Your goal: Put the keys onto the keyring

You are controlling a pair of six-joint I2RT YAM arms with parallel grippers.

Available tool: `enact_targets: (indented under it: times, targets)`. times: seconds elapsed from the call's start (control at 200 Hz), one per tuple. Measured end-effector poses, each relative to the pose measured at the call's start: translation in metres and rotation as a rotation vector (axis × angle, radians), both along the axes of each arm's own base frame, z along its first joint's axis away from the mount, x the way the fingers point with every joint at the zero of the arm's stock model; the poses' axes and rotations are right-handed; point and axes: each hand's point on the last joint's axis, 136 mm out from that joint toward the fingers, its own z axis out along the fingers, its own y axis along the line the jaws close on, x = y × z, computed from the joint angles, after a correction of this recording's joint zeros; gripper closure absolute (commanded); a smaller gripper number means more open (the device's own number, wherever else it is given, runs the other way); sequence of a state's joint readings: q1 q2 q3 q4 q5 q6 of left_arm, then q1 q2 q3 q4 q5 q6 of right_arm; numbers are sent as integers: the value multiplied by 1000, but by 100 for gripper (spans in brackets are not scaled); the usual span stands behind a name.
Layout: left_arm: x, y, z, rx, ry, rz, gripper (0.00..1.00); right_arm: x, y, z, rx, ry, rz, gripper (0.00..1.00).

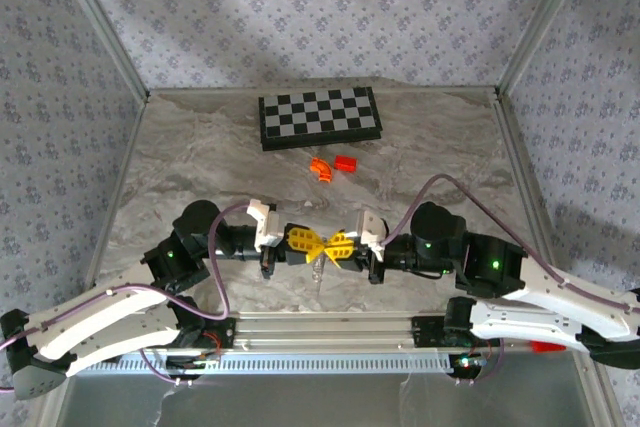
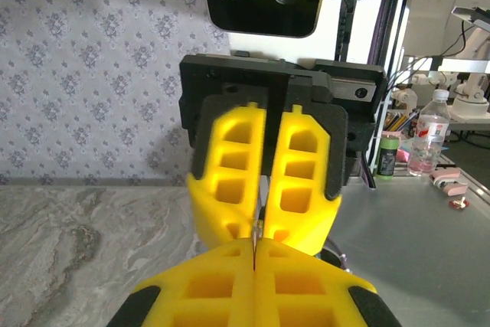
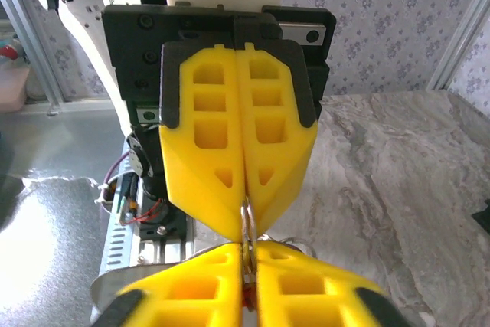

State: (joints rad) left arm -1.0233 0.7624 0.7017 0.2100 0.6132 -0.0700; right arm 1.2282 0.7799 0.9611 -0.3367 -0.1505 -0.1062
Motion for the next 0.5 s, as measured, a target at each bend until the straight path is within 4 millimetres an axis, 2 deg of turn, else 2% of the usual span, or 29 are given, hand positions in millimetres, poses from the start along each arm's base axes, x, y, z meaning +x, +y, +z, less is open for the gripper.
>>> enact_targets:
  times: [0.035,0.225,0.395,0.5]
  targets:
    - [0,0,0,0,0,0,100,0,-1,0,2,1,0,100]
    - [1,0,-6,24,-1,5,100,-1,-1,-4,-8,7,0,100]
    - [4,2,-18,123,-1,37,75,2,-3,-19,-75,25,-17,100]
    - [10,5,-24,199,-5,76,68,7,-6,-27,-160,33,-45,100]
